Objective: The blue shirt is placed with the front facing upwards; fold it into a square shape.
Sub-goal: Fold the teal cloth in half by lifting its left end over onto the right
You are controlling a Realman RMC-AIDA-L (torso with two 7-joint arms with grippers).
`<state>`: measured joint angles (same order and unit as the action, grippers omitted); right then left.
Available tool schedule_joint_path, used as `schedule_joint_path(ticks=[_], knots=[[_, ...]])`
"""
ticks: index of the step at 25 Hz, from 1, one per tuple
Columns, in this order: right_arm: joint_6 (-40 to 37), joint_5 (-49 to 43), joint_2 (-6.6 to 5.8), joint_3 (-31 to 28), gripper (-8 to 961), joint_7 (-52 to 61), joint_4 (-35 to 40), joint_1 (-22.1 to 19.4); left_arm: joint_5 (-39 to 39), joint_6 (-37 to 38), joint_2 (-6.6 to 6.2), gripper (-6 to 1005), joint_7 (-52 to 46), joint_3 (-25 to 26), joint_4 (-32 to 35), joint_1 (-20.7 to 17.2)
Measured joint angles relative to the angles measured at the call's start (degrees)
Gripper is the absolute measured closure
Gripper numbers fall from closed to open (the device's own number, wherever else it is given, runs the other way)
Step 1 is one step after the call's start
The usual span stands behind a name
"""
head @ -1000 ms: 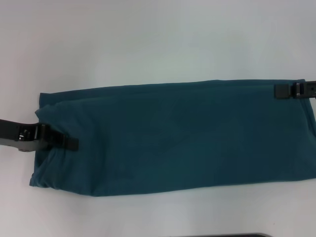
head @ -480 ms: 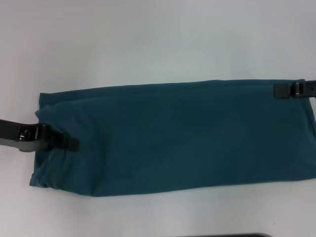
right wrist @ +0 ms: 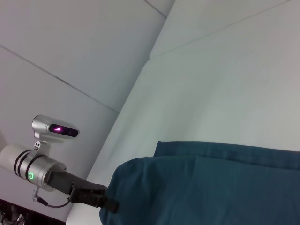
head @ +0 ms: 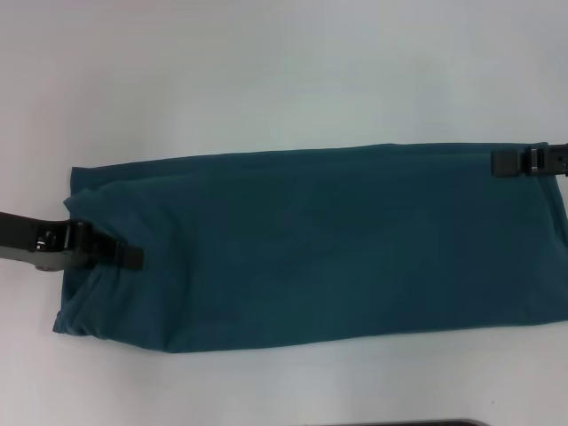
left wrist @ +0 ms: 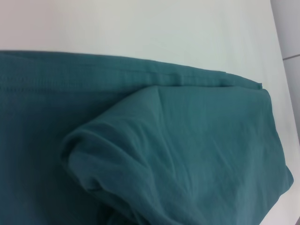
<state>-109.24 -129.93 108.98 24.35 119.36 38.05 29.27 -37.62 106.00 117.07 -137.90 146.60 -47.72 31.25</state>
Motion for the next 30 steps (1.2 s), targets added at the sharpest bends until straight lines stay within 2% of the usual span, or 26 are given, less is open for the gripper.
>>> schedule_joint_path(ticks=[30], knots=[[-0.22,-0.15,0.19,0.00,59,0.26,0.00,0.09,0.00,-0.01,0.00,942,0.10,-0.09,0.00,-0.27]])
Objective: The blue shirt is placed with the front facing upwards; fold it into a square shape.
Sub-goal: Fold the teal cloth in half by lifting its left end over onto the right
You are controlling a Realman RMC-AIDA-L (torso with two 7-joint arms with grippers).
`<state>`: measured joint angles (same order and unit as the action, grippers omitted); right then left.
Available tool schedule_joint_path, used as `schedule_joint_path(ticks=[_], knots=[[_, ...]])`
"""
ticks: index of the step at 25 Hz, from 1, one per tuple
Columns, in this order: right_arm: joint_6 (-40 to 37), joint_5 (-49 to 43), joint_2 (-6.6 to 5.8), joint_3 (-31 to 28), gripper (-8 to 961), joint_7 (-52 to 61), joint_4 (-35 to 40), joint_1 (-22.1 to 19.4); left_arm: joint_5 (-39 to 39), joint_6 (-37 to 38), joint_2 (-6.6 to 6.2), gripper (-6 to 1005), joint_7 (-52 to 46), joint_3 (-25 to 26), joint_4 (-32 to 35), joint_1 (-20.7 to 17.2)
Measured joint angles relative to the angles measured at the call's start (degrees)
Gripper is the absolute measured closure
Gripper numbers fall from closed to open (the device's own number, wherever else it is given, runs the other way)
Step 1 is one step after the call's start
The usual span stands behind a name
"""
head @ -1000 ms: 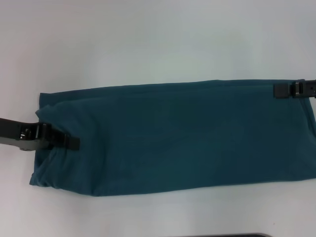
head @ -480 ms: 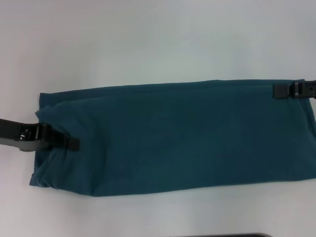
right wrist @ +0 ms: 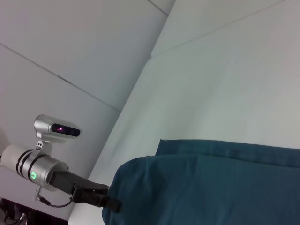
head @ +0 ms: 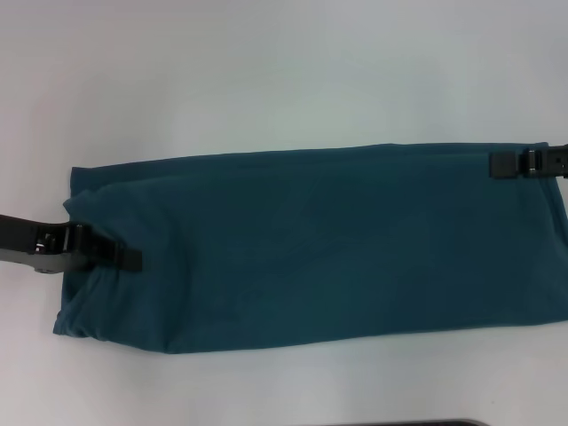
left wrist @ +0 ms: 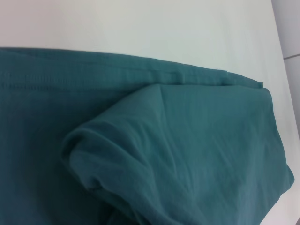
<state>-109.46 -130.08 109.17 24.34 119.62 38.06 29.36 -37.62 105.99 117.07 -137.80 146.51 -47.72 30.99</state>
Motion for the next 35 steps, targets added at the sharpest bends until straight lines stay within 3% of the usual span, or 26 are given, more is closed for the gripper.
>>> schedule_joint_path(ticks=[35], knots=[[-0.13,0.01,0.37,0.83,59,0.05,0.00,0.06,0.00,0.09,0.08,941,-0.10,-0.72,0.00,0.19]])
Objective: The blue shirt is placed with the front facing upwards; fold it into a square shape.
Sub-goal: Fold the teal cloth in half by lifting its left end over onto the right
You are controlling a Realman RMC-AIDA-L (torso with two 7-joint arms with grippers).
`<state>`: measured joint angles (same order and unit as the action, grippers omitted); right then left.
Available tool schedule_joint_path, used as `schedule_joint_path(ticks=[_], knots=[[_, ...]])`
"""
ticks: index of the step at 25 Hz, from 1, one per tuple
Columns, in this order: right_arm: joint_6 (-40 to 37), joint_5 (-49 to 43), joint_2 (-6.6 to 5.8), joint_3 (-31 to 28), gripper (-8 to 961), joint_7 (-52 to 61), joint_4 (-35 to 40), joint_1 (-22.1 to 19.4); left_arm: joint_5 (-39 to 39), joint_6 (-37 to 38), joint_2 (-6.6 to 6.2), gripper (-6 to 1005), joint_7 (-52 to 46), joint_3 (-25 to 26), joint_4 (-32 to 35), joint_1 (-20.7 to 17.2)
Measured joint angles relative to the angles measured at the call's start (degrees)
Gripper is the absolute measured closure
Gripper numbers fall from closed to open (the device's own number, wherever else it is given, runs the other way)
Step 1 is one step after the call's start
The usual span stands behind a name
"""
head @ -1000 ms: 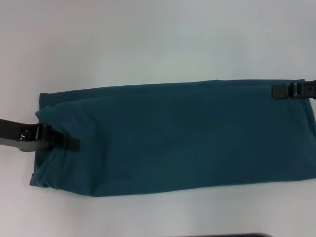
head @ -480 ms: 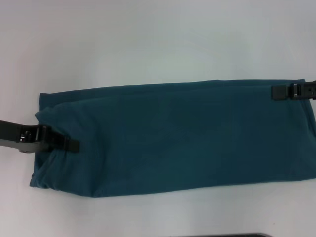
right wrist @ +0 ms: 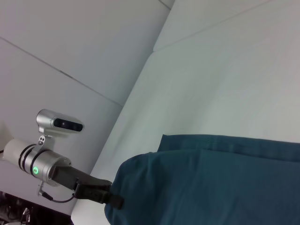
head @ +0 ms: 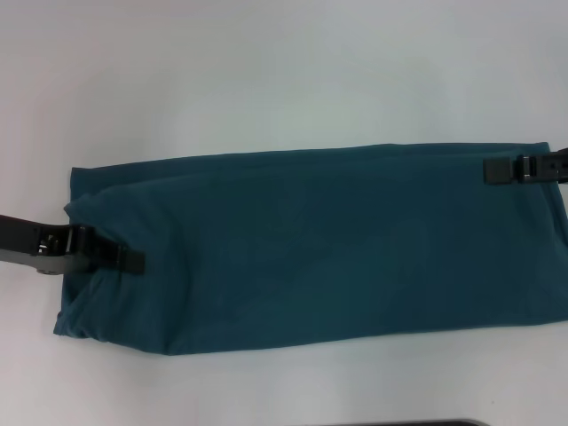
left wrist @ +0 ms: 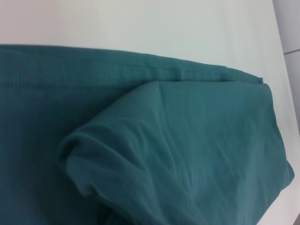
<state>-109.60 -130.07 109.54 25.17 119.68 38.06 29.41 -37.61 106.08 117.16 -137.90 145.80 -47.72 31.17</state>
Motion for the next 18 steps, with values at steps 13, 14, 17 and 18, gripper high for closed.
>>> schedule_joint_path(ticks=[13,14,17,18], knots=[[0.06,0.00,-0.02,0.22,58,0.03,0.00,0.21,0.00,0.12,-0.07,942,0.15,0.01,-0.08,-0.24],[0.11,0.01,-0.01,0.31,58,0.03,0.00,0.24,0.00,0.13,-0.19,942,0.13,0.01,-0.11,-0.29],[0.33,0.03,0.03,0.60,58,0.03,0.00,0.30,-0.09,0.93,-0.26,942,0.04,0.32,-1.49,-0.80],[0.29,0.04,0.04,0.66,58,0.03,0.00,0.30,-0.40,2.52,0.35,942,-0.11,0.57,-3.93,-1.50]])
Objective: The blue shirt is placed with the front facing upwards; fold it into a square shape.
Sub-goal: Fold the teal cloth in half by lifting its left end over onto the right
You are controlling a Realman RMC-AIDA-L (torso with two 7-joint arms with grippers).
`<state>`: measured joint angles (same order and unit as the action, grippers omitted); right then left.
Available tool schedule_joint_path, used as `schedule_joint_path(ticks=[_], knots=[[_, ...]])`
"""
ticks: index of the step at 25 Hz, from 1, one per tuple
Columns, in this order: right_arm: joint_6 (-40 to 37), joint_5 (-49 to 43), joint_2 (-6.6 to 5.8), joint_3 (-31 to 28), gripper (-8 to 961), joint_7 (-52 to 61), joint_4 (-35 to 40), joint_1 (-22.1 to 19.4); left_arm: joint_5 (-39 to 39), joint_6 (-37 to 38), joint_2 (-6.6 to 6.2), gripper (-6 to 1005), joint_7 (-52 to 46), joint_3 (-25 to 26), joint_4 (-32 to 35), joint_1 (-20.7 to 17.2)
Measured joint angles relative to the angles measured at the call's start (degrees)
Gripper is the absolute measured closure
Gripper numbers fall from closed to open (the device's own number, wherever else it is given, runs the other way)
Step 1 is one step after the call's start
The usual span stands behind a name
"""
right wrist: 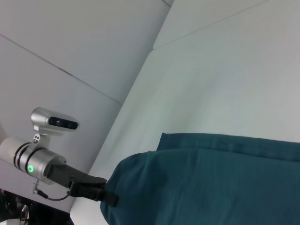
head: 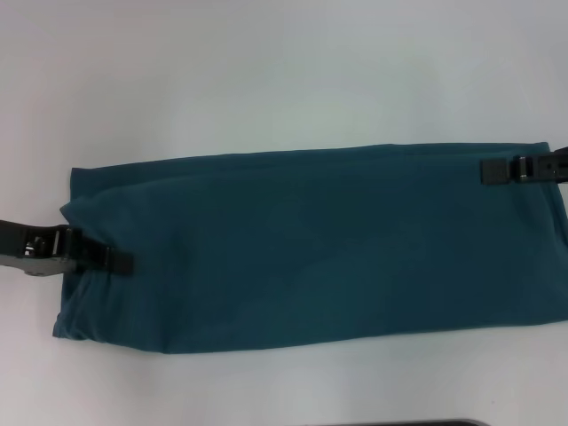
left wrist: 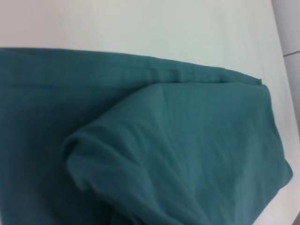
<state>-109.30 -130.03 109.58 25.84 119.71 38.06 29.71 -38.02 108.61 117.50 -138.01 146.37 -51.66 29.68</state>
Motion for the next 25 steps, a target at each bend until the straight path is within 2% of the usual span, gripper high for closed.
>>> schedule_joint_path(ticks=[1,4,12,20,25], knots=[[0.00,0.00,0.00,0.00,58,0.00,0.00,0.00,0.00,0.00,0.00,942,0.00,0.00,0.00,0.00],[-0.06,0.00,0.05,0.20,58,0.00,0.00,0.02,-2.21,3.17,1.20,942,0.22,0.40,-4.74,-1.11],[0.13,-0.02,0.10,0.85,59,0.03,-0.08,0.31,-7.07,5.88,1.95,942,0.65,-0.98,-6.48,-0.53],[0.15,-0.05,0.17,0.84,59,0.16,-0.09,0.29,-8.57,6.14,1.89,942,0.60,-2.01,-6.68,0.23],[0.15,-0.05,0.19,0.80,59,0.25,-0.09,0.36,-6.78,4.72,1.28,941,-0.47,-1.98,-6.28,-0.08]])
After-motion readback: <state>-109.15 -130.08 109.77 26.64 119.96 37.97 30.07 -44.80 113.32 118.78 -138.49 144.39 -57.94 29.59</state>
